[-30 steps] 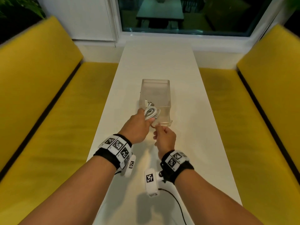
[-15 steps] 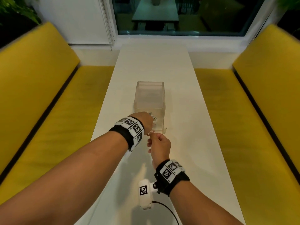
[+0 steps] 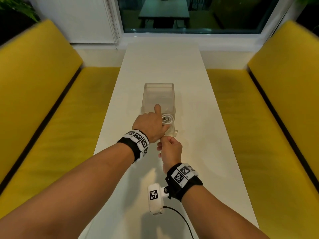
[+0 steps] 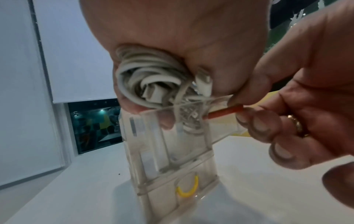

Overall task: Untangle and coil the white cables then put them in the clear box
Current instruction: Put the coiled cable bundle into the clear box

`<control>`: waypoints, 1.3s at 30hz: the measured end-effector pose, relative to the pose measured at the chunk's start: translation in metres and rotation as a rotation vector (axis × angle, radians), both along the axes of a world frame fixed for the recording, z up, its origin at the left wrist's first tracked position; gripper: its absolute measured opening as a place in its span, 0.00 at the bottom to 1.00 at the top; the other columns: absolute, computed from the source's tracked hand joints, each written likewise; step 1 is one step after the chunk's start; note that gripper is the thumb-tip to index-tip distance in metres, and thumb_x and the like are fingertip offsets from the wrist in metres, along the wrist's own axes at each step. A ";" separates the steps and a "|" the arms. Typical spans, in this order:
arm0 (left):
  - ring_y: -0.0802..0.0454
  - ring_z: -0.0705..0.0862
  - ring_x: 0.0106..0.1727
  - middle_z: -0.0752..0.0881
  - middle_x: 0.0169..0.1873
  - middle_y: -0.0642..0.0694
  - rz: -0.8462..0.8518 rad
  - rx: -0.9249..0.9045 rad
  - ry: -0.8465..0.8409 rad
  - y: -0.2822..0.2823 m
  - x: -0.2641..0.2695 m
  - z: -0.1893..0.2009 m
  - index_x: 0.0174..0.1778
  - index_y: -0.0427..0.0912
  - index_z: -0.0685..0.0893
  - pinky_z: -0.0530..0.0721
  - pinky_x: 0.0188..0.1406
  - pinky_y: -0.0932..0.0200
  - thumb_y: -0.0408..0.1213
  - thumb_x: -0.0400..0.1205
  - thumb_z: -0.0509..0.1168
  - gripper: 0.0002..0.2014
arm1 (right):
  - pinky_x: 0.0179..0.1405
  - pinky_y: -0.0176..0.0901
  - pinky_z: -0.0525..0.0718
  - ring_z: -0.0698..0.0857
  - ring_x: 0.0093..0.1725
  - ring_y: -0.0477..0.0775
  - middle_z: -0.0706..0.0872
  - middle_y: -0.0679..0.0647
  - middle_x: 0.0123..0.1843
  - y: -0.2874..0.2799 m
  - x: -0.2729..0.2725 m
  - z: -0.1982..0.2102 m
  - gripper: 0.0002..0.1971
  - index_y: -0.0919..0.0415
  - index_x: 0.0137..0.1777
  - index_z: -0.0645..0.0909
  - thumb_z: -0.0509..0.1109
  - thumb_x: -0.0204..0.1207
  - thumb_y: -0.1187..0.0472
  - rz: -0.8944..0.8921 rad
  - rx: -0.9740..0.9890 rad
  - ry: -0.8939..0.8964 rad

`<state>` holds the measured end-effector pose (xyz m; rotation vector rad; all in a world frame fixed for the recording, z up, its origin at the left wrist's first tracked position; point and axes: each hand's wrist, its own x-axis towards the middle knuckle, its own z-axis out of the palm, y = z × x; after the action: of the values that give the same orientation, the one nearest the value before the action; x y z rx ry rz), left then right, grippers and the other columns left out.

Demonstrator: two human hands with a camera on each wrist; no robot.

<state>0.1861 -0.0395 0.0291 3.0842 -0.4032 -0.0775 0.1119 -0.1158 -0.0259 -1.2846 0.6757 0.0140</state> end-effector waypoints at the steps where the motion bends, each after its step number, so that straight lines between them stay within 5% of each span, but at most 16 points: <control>1: 0.43 0.79 0.33 0.85 0.44 0.44 -0.020 -0.018 -0.011 0.003 0.001 0.000 0.67 0.42 0.63 0.75 0.33 0.51 0.67 0.83 0.54 0.31 | 0.30 0.43 0.75 0.79 0.32 0.53 0.83 0.55 0.29 0.000 0.000 0.001 0.10 0.62 0.34 0.81 0.69 0.78 0.67 0.002 0.002 0.000; 9: 0.40 0.84 0.41 0.87 0.45 0.44 -0.051 -0.061 -0.081 0.008 -0.003 -0.013 0.58 0.46 0.68 0.73 0.41 0.48 0.71 0.83 0.40 0.31 | 0.29 0.42 0.75 0.77 0.31 0.52 0.82 0.57 0.30 -0.001 0.003 0.002 0.08 0.64 0.37 0.82 0.68 0.78 0.68 -0.002 0.009 0.000; 12: 0.40 0.85 0.43 0.89 0.45 0.44 -0.049 -0.009 -0.105 0.007 -0.002 -0.012 0.58 0.46 0.71 0.73 0.50 0.44 0.64 0.86 0.36 0.29 | 0.28 0.42 0.75 0.78 0.31 0.52 0.82 0.57 0.30 -0.003 0.006 0.004 0.08 0.64 0.37 0.81 0.69 0.78 0.68 -0.008 0.015 -0.006; 16: 0.41 0.78 0.57 0.85 0.56 0.43 -0.051 0.035 -0.141 0.005 -0.006 -0.016 0.62 0.44 0.79 0.71 0.56 0.45 0.52 0.91 0.44 0.22 | 0.29 0.42 0.76 0.78 0.30 0.52 0.82 0.56 0.30 -0.004 0.006 0.004 0.07 0.65 0.38 0.81 0.69 0.78 0.68 -0.006 0.004 -0.008; 20: 0.41 0.76 0.55 0.78 0.54 0.41 -0.090 -0.113 -0.174 0.009 -0.006 -0.022 0.61 0.41 0.83 0.75 0.52 0.46 0.49 0.92 0.48 0.21 | 0.29 0.43 0.76 0.78 0.31 0.53 0.82 0.56 0.29 -0.005 0.006 0.004 0.07 0.64 0.37 0.81 0.69 0.78 0.68 -0.008 0.000 -0.011; 25: 0.39 0.81 0.44 0.84 0.47 0.40 -0.128 -0.214 -0.232 0.014 -0.005 -0.022 0.76 0.42 0.76 0.77 0.39 0.47 0.42 0.90 0.56 0.19 | 0.31 0.45 0.76 0.78 0.32 0.55 0.82 0.57 0.30 -0.003 0.006 0.005 0.09 0.63 0.36 0.81 0.71 0.78 0.66 -0.007 0.013 -0.010; 28: 0.38 0.83 0.38 0.84 0.42 0.41 -0.156 -0.247 -0.302 0.015 -0.007 -0.025 0.64 0.44 0.85 0.70 0.28 0.54 0.41 0.86 0.64 0.13 | 0.30 0.44 0.75 0.77 0.31 0.54 0.82 0.57 0.30 -0.004 0.006 0.005 0.09 0.62 0.36 0.81 0.71 0.78 0.65 -0.006 0.027 -0.002; 31: 0.41 0.84 0.43 0.86 0.48 0.43 -0.191 -0.211 -0.307 0.017 -0.008 -0.027 0.59 0.43 0.88 0.72 0.29 0.55 0.45 0.87 0.59 0.15 | 0.28 0.42 0.75 0.77 0.31 0.53 0.82 0.57 0.30 -0.005 0.006 0.005 0.08 0.64 0.37 0.81 0.70 0.78 0.67 -0.008 0.030 -0.002; 35: 0.42 0.82 0.55 0.83 0.63 0.41 -0.267 -0.205 -0.227 0.024 -0.011 -0.026 0.70 0.39 0.83 0.85 0.43 0.48 0.49 0.87 0.54 0.24 | 0.27 0.41 0.75 0.77 0.30 0.52 0.82 0.57 0.30 -0.007 0.007 0.007 0.07 0.65 0.38 0.81 0.69 0.78 0.66 0.000 0.026 -0.006; 39: 0.44 0.77 0.60 0.78 0.62 0.42 -0.361 -0.180 -0.124 0.037 -0.006 -0.022 0.77 0.38 0.76 0.82 0.57 0.52 0.48 0.88 0.58 0.25 | 0.32 0.46 0.77 0.78 0.32 0.54 0.83 0.57 0.30 -0.006 0.007 0.006 0.07 0.64 0.37 0.82 0.70 0.77 0.65 0.006 0.010 -0.009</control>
<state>0.1801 -0.0027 0.0070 2.8119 -0.9131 0.1357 0.1188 -0.1217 -0.0200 -1.2765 0.6633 0.0163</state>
